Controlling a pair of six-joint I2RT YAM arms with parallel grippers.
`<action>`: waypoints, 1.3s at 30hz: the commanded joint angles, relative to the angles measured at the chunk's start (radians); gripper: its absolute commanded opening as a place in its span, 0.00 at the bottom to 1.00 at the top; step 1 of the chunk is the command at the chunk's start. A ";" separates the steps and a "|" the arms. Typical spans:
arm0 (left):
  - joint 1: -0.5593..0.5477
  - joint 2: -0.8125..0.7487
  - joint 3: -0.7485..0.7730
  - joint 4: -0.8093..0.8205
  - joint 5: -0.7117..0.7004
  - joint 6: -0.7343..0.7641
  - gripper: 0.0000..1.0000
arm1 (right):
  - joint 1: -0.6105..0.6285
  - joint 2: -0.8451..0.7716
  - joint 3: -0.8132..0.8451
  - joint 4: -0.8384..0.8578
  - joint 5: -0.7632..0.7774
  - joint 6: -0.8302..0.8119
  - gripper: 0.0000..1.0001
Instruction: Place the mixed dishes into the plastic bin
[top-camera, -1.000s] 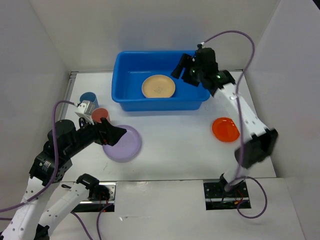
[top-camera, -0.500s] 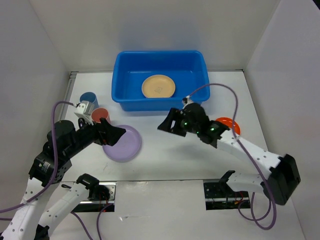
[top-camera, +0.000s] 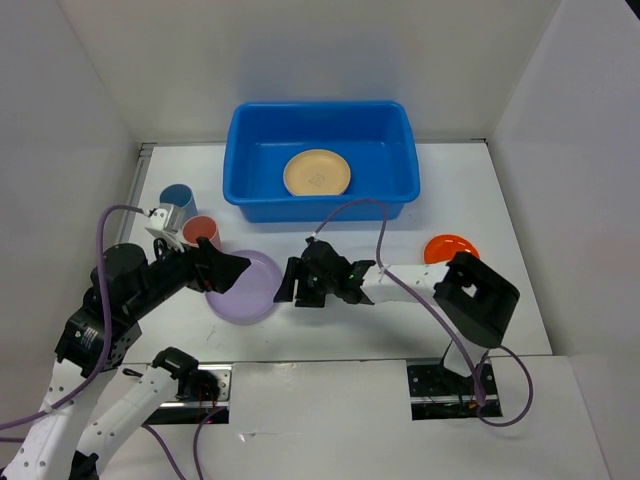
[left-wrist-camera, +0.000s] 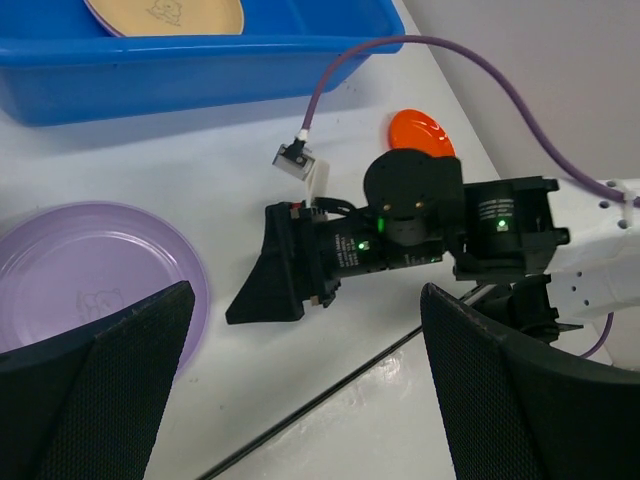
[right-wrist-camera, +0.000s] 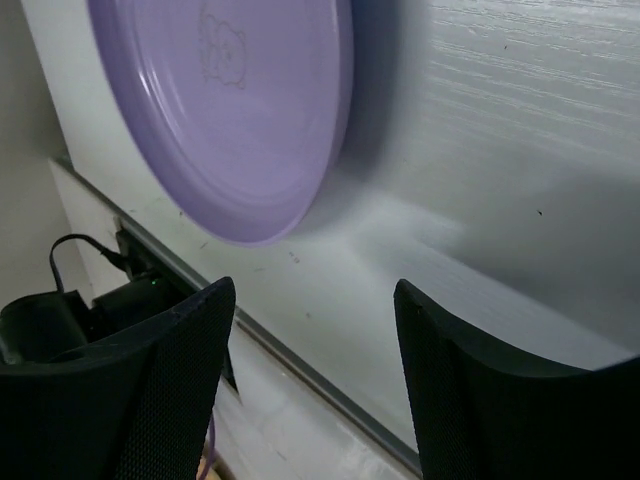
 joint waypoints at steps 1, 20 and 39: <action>0.003 -0.011 -0.006 0.021 0.005 -0.006 1.00 | 0.018 0.038 0.036 0.125 0.051 0.047 0.70; 0.003 -0.020 -0.024 0.041 0.016 -0.006 1.00 | 0.056 0.196 0.016 0.283 0.225 0.262 0.46; 0.003 -0.029 -0.033 0.023 0.016 -0.006 1.00 | 0.056 0.155 0.049 0.023 0.249 0.157 0.02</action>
